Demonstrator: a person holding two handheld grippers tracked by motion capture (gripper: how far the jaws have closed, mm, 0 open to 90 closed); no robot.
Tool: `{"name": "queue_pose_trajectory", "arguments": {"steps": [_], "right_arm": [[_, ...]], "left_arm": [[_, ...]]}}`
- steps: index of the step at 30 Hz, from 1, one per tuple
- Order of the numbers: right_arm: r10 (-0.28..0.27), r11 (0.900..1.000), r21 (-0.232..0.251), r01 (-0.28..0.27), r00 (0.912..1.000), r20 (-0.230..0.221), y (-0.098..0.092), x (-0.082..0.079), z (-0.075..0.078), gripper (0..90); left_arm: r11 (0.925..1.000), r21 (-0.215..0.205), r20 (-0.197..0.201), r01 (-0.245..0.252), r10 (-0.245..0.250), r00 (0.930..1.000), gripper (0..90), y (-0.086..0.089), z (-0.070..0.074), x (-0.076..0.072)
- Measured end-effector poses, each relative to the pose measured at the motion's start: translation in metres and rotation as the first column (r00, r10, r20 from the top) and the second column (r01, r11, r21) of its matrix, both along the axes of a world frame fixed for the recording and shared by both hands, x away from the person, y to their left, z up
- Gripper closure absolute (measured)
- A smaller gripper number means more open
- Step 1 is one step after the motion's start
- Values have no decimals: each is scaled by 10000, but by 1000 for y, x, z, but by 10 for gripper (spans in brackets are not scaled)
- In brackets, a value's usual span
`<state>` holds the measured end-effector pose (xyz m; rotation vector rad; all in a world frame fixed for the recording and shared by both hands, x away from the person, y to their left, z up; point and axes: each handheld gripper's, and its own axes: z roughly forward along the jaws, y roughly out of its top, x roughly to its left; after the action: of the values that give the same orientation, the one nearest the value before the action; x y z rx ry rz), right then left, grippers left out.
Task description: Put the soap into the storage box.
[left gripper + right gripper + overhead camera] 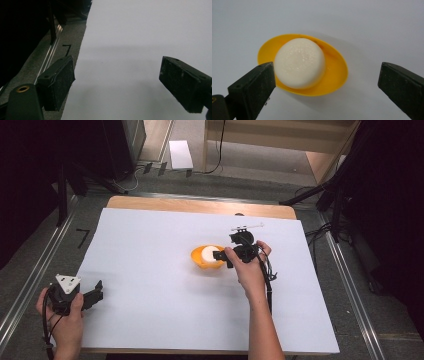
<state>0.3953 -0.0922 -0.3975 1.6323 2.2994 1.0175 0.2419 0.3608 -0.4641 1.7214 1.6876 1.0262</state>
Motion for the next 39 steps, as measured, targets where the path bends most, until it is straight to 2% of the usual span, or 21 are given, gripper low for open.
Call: {"name": "queue_pose_trajectory", "arguments": {"steps": [2,17,25,39], "right_arm": [[-152,9999,56,151,9998,86,-7,-2,-1,44],[-812,9966,126,809,9963,287,-56,-16,-5,63],[-1111,9937,178,1105,9930,392,-79,-26,-14,73],[-1783,9840,133,1778,9811,755,-121,-45,-30,123]], "left_arm": [[10000,1,-7,9,-9,10000,139,0,0,0],[9999,124,-13,20,-20,10000,139,-1,0,0],[9999,165,14,48,-48,10000,139,-2,0,0],[9996,291,-7,55,-55,10000,139,-3,-1,0]]}}
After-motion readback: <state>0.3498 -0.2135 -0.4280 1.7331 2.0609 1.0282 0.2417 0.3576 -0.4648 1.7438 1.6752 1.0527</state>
